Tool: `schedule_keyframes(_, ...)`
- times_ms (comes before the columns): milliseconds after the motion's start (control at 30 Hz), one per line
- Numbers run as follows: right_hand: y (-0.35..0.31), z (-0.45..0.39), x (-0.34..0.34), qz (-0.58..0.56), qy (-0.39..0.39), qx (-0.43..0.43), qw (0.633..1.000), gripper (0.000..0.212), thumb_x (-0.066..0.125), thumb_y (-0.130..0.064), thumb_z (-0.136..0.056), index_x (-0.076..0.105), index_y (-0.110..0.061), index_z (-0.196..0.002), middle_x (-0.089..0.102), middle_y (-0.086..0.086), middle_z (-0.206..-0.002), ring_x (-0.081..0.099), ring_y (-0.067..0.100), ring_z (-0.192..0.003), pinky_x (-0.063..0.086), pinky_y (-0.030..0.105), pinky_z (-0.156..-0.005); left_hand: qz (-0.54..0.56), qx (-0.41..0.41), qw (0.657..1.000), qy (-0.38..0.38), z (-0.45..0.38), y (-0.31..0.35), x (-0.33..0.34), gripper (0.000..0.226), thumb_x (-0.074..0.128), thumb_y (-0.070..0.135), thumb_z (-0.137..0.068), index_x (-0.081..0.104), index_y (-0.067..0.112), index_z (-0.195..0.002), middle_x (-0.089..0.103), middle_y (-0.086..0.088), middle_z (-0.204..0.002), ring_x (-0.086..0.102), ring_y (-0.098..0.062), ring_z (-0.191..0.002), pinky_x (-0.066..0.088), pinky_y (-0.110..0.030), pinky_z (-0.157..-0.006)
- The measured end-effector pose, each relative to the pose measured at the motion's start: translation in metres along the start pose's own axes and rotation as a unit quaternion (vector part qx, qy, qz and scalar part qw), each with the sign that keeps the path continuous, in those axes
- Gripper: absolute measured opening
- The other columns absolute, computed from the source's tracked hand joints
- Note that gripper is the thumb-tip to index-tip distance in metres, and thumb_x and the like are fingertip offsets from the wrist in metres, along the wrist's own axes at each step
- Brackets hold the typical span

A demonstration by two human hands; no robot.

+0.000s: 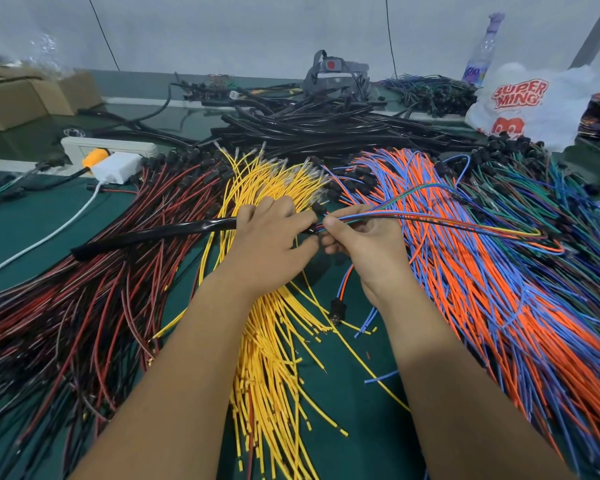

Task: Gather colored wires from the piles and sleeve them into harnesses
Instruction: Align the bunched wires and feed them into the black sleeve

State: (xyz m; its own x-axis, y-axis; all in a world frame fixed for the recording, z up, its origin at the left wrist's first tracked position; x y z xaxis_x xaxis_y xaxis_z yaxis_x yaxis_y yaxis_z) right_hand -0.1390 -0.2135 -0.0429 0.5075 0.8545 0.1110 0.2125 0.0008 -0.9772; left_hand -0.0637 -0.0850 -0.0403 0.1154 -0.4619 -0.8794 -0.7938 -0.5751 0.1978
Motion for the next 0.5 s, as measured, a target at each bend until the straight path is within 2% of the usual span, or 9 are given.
schedule_keyframes(167, 0.0016, -0.0001, 0.0024, -0.036, 0.007, 0.027, 0.999, 0.008, 0.064, 0.002, -0.089, 0.066, -0.005, -0.084, 0.065, 0.000, -0.056, 0.062, 0.009, -0.052, 0.049, 0.017, -0.051, -0.002, 0.000, 1.000, 0.002, 0.0005, -0.0005, -0.0002, 0.015, 0.031, 0.053, -0.086, 0.039, 0.041, -0.083, 0.031, 0.011, -0.082, 0.024, -0.009, -0.085, 0.010, -0.028, -0.074)
schedule_keyframes(333, 0.0051, -0.0013, 0.0022, -0.031, 0.008, 0.032, 0.999, 0.005, 0.066, -0.005, -0.089, 0.066, -0.005, -0.084, 0.065, 0.001, -0.058, 0.061, 0.009, -0.052, 0.048, 0.018, -0.050, 0.011, 0.002, 1.000, 0.002, 0.0017, -0.0011, 0.0019, 0.015, 0.031, 0.053, -0.086, 0.040, 0.042, -0.081, 0.030, 0.013, -0.080, 0.024, -0.009, -0.085, 0.011, -0.029, -0.075)
schedule_keyframes(500, 0.0062, -0.0037, 0.0029, -0.028, 0.024, 0.008, 0.999, 0.011, 0.068, -0.009, -0.088, 0.065, -0.010, -0.077, 0.067, 0.002, -0.059, 0.061, 0.009, -0.052, 0.046, 0.018, -0.049, 0.069, 0.003, 0.997, -0.020, 0.0002, 0.0007, 0.0022, 0.030, 0.038, 0.042, -0.095, 0.044, 0.024, -0.072, 0.044, 0.009, -0.068, 0.037, -0.014, -0.078, 0.029, -0.038, -0.077)
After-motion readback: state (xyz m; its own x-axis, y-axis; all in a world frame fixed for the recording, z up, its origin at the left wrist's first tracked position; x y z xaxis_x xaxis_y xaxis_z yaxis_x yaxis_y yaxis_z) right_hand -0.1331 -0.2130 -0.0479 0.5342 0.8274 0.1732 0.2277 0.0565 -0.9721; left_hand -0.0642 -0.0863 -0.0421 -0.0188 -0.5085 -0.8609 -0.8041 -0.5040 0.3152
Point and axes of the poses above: each hand's wrist, its own z-axis away from the middle knuckle, its own x-axis out of the palm, y = z × x, the point moved 1 cm from there along -z, towards the middle knuckle
